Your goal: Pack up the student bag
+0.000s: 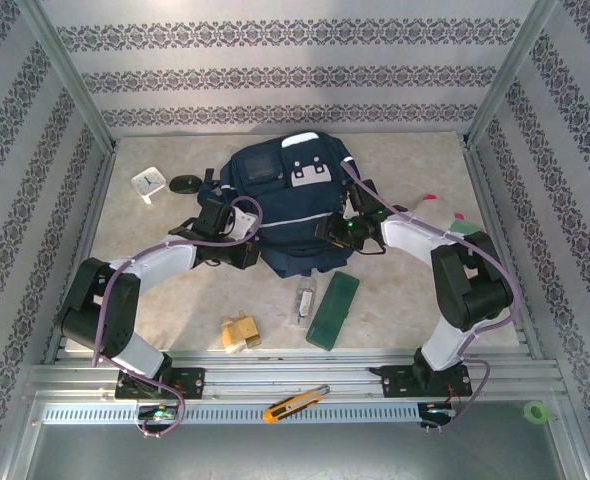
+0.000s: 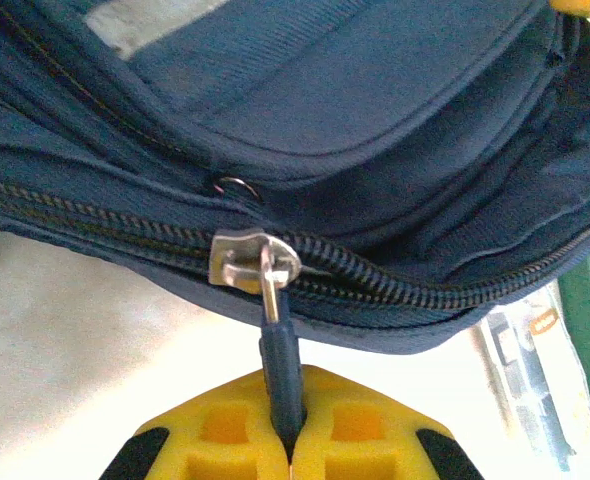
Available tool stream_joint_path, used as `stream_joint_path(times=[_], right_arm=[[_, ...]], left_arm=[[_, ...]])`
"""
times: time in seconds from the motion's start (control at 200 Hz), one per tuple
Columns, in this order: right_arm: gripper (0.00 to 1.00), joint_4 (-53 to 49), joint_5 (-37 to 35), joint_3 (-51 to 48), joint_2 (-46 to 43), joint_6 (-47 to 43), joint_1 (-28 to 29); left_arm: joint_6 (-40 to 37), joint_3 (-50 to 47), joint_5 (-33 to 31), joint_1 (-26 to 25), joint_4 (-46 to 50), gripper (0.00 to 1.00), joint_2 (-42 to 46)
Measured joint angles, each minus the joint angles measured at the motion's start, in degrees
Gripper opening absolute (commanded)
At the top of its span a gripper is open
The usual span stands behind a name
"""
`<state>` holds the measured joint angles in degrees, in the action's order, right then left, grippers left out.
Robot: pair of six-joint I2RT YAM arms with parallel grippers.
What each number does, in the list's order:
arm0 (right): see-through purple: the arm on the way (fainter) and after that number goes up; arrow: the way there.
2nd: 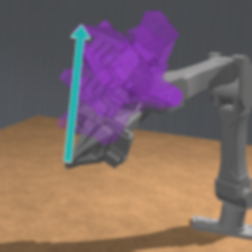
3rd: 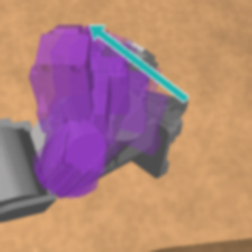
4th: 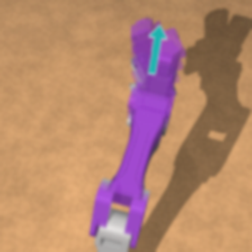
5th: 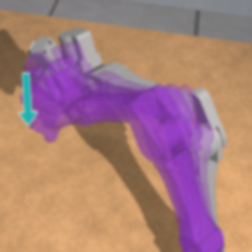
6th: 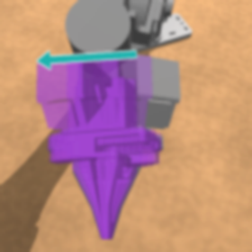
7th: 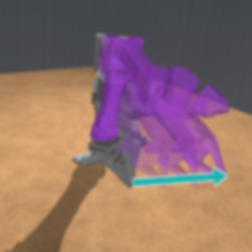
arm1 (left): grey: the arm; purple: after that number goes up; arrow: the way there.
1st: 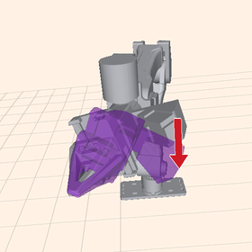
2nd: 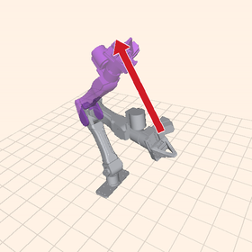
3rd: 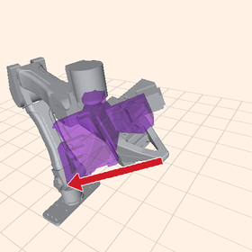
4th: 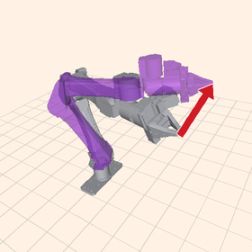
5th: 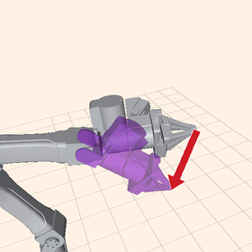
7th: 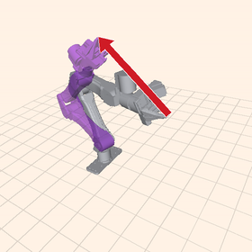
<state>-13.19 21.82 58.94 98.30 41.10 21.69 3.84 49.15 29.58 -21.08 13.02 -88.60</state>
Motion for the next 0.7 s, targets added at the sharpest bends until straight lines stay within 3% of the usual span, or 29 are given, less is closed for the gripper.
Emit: stream_joint_path(times=[0.145,0.495,0.565,0.625,0.7], right_arm=[[0.37,4.72,-2.36,-2.25,0.24,5.70,0.35],[0.36,11.52,-9.64,-4.00,0.68,13.46,1.68],[0.36,12.20,-10.54,-3.93,0.87,13.68,1.68],[0.38,12.70,-10.67,-3.89,0.90,13.64,1.68],[0.42,12.94,-10.08,-3.23,1.09,12.90,1.68]], left_arm=[[-1.29,1.33,2.40,-2.19,2.49,0.00,-1.01],[-2.25,8.37,8.44,-8.46,7.21,0.02,-5.81],[-2.10,9.11,9.05,-10.32,7.10,0.15,-7.06],[-1.88,9.14,9.62,-11.50,6.62,0.34,-7.87],[-2.08,9.14,9.88,-12.48,6.05,0.50,-8.17]])
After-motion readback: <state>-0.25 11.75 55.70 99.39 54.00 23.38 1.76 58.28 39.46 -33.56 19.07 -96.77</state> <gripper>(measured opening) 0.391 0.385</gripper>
